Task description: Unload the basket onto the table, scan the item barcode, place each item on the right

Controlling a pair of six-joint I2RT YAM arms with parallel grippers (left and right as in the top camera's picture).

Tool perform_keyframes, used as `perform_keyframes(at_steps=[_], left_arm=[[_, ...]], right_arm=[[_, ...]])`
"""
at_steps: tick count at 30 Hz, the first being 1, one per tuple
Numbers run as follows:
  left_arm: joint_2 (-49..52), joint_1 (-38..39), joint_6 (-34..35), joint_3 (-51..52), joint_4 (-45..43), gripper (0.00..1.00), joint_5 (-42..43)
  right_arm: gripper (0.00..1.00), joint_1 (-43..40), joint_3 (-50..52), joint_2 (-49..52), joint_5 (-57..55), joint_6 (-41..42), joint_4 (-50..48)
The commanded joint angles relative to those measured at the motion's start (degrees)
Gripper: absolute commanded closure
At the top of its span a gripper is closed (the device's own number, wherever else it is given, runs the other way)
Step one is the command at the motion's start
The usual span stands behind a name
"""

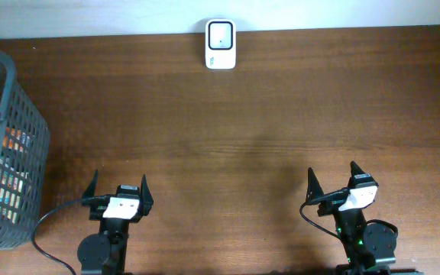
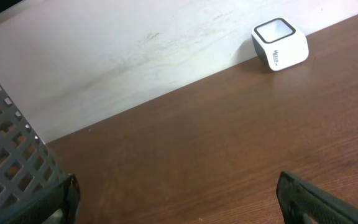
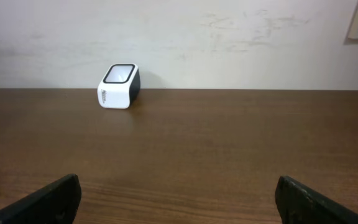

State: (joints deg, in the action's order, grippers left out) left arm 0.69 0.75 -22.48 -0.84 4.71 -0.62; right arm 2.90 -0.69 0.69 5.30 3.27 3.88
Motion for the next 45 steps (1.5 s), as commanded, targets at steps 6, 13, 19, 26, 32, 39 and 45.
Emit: perform_keyframes(at_steps=[6,13,19,26,32,39,45], left_arm=[[-0.3,0.2,0.9,0.3,0.1,0.01,0.8],[-0.3,0.2,0.9,0.3,-0.1,0.01,-0.6],[-0.3,0.2,0.9,0.3,-1.3,0.01,0.4],[-0.3,0.2,1.0,-1.9,-3.8,0.01,1.5],[7.2,0.2,1.0,-16.3,-1.0,0.01,6.4],[35.1,0.2,0.9,-49.9,13.0,0.01,6.9],[64.4,0.2,0.9,-94.7,47.1,0.01,7.3]], right_arm=[[0.01,0.5,0.4,-0.4,0.3,0.2,0.2],[0.01,0.5,0.4,-0.4,0.3,0.2,0.1],[0.01,0.5,0.4,-0.4,0.3,0.2,0.2],[0.01,0.5,0.4,-0.4,0.3,0.2,0.2],[0.01,0.5,0.4,-0.4,0.3,0.2,0.2],[0.01,0.5,0.4,-0.4,0.3,0.2,0.2],[0.01,0.5,0.4,-0.4,0.3,0.2,0.2]])
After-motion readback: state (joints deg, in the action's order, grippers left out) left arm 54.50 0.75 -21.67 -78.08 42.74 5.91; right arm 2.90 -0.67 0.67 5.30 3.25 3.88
